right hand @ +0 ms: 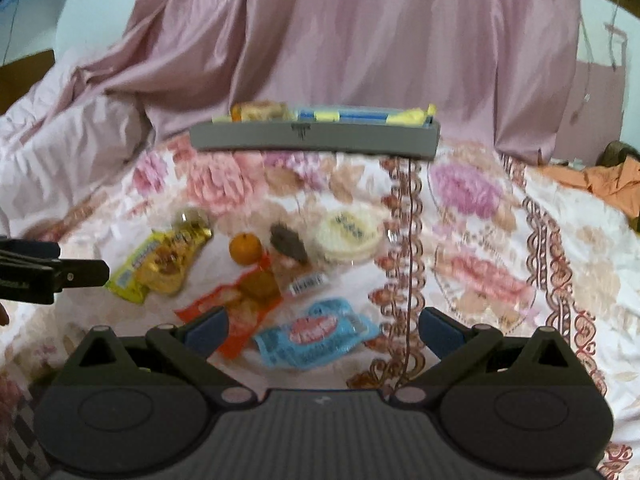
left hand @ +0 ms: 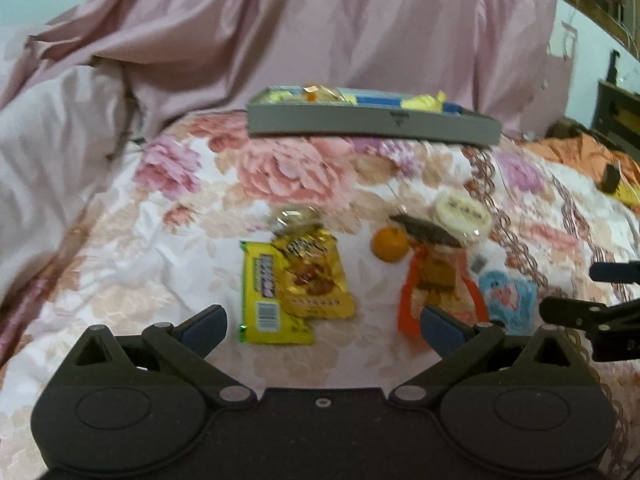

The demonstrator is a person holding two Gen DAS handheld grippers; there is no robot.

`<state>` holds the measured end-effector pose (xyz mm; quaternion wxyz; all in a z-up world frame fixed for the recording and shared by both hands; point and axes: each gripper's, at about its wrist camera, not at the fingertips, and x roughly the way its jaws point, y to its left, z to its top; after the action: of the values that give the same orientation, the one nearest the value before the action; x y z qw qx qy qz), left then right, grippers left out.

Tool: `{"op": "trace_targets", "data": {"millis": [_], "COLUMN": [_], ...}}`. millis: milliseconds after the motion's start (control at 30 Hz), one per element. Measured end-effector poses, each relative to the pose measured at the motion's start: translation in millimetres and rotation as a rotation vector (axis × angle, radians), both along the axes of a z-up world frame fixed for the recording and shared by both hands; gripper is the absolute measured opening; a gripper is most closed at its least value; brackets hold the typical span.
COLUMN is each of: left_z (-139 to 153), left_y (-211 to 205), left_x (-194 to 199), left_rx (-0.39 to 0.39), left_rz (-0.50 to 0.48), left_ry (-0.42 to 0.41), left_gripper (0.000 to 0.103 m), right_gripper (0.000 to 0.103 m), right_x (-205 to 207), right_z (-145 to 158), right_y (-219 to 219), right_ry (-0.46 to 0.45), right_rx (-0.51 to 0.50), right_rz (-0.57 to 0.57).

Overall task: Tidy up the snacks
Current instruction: 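Grasp the orange tofu-strip pack with the left tool while the right tool grasps the blue fish pouch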

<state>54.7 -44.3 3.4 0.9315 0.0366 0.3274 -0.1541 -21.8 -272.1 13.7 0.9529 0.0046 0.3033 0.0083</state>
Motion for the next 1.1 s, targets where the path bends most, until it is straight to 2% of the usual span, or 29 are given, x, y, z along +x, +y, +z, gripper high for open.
{"op": "trace_targets", "data": {"millis": [300,600,733,900,1100], "left_z": [-8.7,-15.0,-21.1,-29.8,-42.2], "left_y": [-22.1,-56.1,-77.6,-102.0,-118.1], "left_x": [22.5,58.5,76.2,96.4,121.3], "left_rx": [0.009,-0.011,-0.022,-0.015,0.005], "left_rz": [-0.107,-0.252,-0.310,-0.372,-0.383], "left_ry": [0.048,0.097,0.127,0.165,0.238], "left_gripper": [0.102,0.102,0.102,0.102,0.102], "right_gripper": [0.103,0.103,0.103,0.103,0.103], "right_x": [19.2,35.1,45.4,59.9,73.4], "right_z": [-13.5,-24.7,-34.0,-41.5,-47.1], "right_y": [-2.0,6.5,8.5,1.3,-5.0], "right_ry": [0.080,0.098,0.100,0.110,0.135], "right_rx": [-0.034,-0.177,-0.215,-0.157,-0.104], "right_rz": [0.073,0.287,0.344,0.353,0.360]}}
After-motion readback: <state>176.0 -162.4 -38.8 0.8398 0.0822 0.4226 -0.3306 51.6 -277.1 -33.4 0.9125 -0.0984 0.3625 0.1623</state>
